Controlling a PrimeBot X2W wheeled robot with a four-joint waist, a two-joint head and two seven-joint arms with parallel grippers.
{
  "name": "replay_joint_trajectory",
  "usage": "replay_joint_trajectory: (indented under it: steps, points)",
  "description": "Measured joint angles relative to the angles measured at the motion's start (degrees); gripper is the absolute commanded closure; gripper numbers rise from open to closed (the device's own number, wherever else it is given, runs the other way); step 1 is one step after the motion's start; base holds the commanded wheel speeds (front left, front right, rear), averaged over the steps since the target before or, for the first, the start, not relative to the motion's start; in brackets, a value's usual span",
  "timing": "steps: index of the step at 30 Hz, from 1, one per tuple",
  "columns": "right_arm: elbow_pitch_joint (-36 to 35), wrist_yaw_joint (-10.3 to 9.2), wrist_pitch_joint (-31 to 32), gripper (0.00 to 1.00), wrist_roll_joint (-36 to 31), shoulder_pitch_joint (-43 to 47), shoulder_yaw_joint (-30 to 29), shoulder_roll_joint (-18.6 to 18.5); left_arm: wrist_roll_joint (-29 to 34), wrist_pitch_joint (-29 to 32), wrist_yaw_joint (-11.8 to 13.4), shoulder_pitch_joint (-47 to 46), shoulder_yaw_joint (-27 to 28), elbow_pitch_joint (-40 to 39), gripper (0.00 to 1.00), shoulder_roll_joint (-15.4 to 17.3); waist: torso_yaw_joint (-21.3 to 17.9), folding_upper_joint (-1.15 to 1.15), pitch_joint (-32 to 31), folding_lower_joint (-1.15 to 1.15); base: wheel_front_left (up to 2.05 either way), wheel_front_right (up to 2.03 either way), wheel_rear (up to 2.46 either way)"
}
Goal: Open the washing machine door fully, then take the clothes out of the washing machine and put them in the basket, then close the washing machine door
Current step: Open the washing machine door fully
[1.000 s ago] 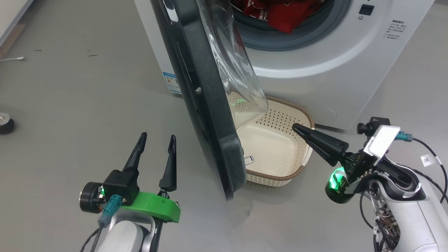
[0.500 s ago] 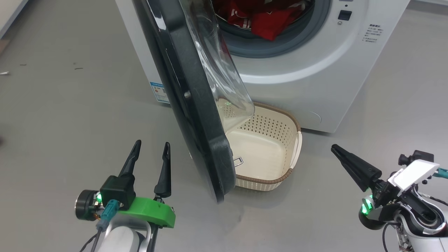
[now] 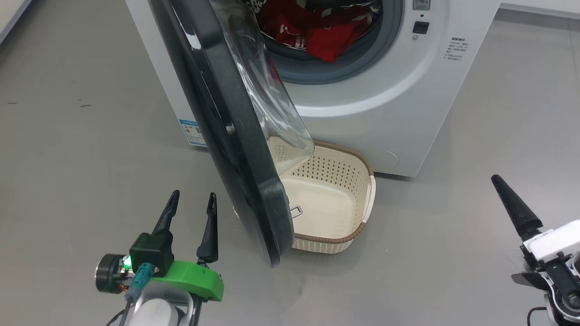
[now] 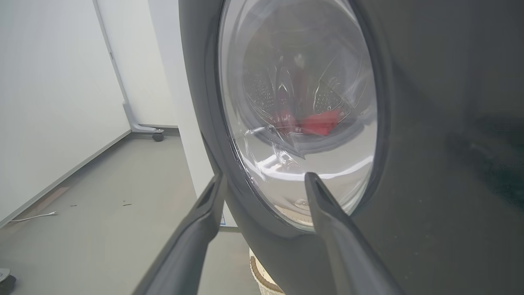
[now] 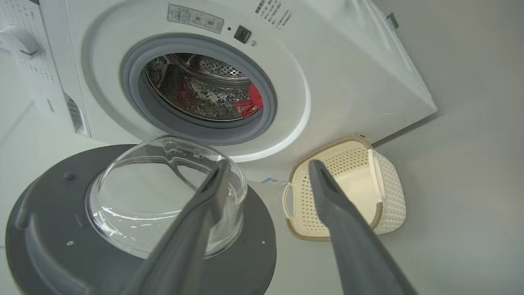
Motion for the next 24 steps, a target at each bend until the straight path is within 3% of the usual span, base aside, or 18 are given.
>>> replay_joint_trajectory:
  steps: [16, 24]
  points:
    - [2.3, -0.11, -24.5, 0.0, -31.0, 5.2, -1.8, -7.0, -0.2, 0.0, 0.0, 0.2, 0.4, 0.8, 0.0, 0.0, -0.5, 0.0, -0.9, 0.0, 0.0, 0.0, 0.0]
    - [2.8, -4.2, -33.9, 0.0, -43.9, 5.3, -1.9, -10.2, -0.2, 0.0, 0.0, 0.3, 0.6, 1.0, 0.0, 0.0, -0.8, 0.0, -0.9, 0.0, 0.0, 0.0, 0.0]
